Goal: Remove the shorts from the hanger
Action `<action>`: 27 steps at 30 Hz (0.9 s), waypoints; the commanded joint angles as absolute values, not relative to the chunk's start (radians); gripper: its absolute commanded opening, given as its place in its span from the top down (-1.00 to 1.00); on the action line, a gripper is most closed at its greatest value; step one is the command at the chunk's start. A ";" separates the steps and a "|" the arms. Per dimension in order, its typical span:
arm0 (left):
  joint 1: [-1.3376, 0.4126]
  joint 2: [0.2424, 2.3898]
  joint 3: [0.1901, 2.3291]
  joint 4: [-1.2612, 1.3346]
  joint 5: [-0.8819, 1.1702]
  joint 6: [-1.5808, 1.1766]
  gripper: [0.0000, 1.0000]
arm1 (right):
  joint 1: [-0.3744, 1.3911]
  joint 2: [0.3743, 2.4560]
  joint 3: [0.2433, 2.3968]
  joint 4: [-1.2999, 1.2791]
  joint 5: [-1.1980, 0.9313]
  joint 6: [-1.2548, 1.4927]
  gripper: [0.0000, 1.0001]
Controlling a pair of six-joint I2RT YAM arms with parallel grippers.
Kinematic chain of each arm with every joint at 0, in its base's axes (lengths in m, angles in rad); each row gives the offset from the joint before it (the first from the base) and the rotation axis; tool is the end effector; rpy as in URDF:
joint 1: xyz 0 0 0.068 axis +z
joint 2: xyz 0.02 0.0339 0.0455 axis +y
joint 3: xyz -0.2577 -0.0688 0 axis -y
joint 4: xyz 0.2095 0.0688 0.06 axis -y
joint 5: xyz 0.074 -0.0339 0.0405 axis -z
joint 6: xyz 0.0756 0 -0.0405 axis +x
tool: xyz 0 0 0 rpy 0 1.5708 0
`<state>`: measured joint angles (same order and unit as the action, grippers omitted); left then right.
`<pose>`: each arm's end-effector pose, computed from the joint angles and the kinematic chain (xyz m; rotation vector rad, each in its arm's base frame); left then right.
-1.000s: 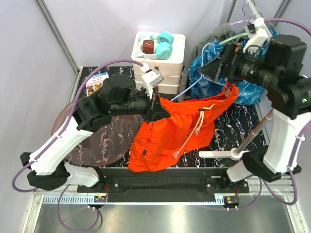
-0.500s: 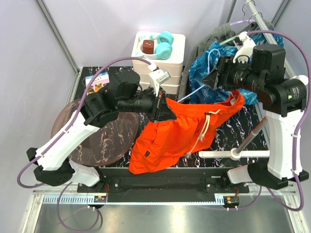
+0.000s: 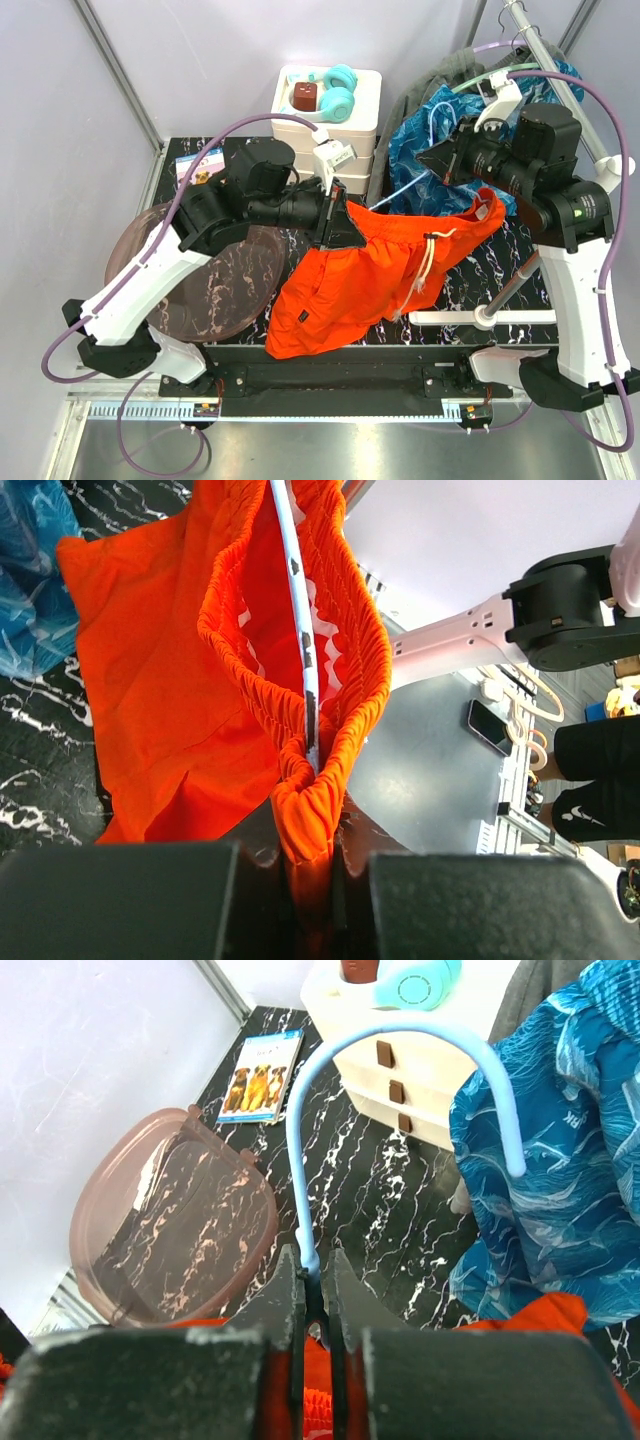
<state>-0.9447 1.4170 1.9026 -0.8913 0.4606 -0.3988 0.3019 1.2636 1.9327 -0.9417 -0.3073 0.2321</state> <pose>0.1298 -0.2369 0.4631 0.9025 1.9878 -1.2805 0.1936 0.0842 0.4968 -0.2846 1.8594 0.6531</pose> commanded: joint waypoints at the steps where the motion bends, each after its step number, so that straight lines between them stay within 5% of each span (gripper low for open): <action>1: -0.934 1.384 1.950 -0.788 0.465 -0.400 0.50 | 0.311 1.217 1.910 -0.836 -0.272 0.255 1.00; 3: -0.923 1.343 1.924 -0.788 0.437 -0.393 0.14 | 0.313 1.201 1.910 -0.825 -0.246 0.264 1.00; 6: -0.913 1.272 1.859 -0.787 0.399 -0.376 -0.03 | 0.313 1.174 1.910 -0.821 -0.190 0.282 1.00; 19: -0.902 1.101 1.516 -0.649 0.367 -0.391 -0.13 | 0.313 1.094 1.928 -0.816 -0.132 0.449 1.00; 25: -0.896 1.072 1.451 -0.617 0.365 -0.426 0.29 | 0.313 1.059 1.908 -0.828 -0.045 0.511 1.00; 27: -0.890 1.040 1.433 -0.624 0.322 -0.442 0.74 | 0.313 1.046 1.907 -0.830 -0.014 0.515 1.00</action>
